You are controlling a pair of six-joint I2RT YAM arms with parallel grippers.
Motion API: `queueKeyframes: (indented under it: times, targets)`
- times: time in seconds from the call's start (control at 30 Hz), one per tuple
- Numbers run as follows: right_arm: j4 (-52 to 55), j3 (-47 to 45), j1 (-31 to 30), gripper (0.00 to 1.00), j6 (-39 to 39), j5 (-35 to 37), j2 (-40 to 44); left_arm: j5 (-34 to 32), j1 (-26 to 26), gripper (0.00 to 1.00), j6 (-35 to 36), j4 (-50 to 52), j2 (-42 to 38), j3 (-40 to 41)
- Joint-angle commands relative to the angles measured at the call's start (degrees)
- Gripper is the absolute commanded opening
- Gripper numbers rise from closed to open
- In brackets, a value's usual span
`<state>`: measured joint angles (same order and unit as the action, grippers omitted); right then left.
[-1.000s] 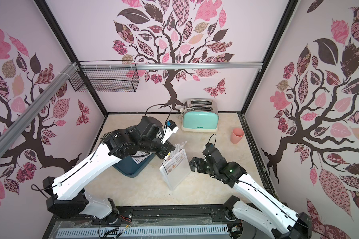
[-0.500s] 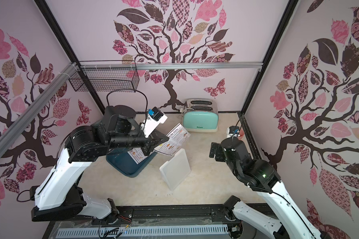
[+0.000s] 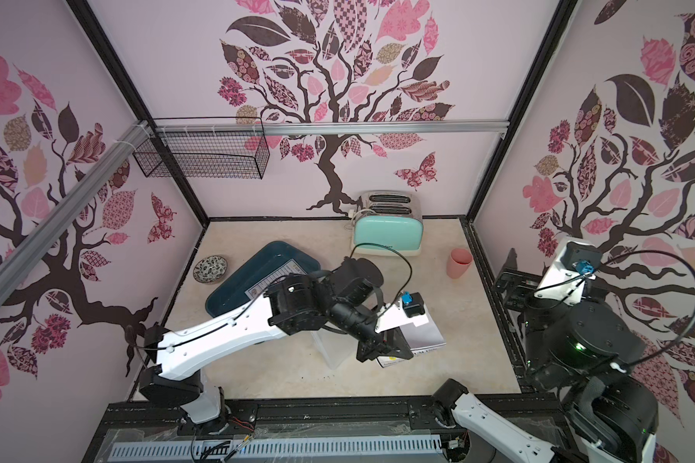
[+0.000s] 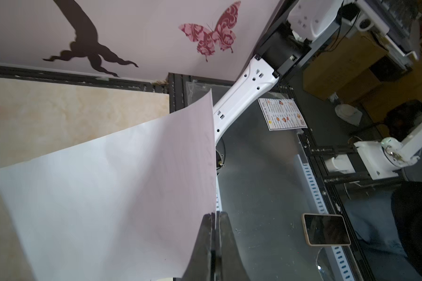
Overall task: Replace the menus in the menu holders
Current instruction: Place the menu at the center of the board.
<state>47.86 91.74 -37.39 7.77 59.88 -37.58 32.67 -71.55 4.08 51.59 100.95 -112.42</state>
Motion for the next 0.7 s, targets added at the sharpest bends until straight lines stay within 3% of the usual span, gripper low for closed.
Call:
queueKeyframes:
  times: [0.0,0.07,0.23,0.5,0.67]
  targets:
    - [-0.2,-0.1,-0.1,0.99,3.9,2.7,-1.1,-3.2,0.5,0.00,3.7,-4.3,3.0,0.6]
    - [3.5,-0.3,-0.1,0.99,-0.3,0.5,-2.0,-12.0,1.9,0.00,3.2,-5.1,7.6,-0.3]
    - [1.7,-7.2,-0.1,1.00,-0.5,-4.5,-3.3,-15.6,4.5,0.00,7.6,0.1,18.4,-8.4]
    - [6.9,-6.6,-0.1,1.00,-8.0,-11.9,-8.5,-27.8,5.5,0.00,14.7,-4.9,30.0,-12.4]
    - [6.2,-9.5,-0.1,1.00,-9.8,-12.7,-7.4,-29.9,6.3,0.00,20.1,-8.8,35.4,-13.6]
